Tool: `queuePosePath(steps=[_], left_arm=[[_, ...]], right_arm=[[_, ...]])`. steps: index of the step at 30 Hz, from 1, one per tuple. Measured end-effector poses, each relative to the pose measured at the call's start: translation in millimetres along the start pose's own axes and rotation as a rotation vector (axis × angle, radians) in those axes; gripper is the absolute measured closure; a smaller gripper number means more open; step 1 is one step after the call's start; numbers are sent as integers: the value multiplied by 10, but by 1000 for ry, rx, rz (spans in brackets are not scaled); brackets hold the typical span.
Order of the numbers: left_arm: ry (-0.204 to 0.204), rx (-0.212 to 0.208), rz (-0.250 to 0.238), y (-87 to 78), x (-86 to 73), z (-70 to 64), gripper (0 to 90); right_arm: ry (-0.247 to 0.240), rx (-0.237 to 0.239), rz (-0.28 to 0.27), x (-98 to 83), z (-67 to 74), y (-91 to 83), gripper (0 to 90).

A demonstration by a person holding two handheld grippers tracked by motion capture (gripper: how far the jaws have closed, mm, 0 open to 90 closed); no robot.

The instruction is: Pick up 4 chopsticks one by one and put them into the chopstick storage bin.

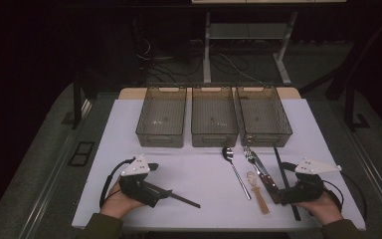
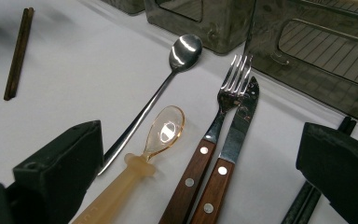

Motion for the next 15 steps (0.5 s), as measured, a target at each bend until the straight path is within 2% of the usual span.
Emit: queuePosePath(steps=[11, 15], left_arm=[[8, -22, 4, 27, 10, -21, 0], [20, -44, 15, 46, 14, -37, 65]], right_arm=[[8, 2, -7, 3, -14, -4, 8], [14, 1, -11, 6, -24, -2, 8]])
Point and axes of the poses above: each handheld gripper's, and its own axes: y roughly forward along the jaws, x roughly out of its top, z roughly to its left, the point moved 1 cm from there along y, roughly forward along the jaws
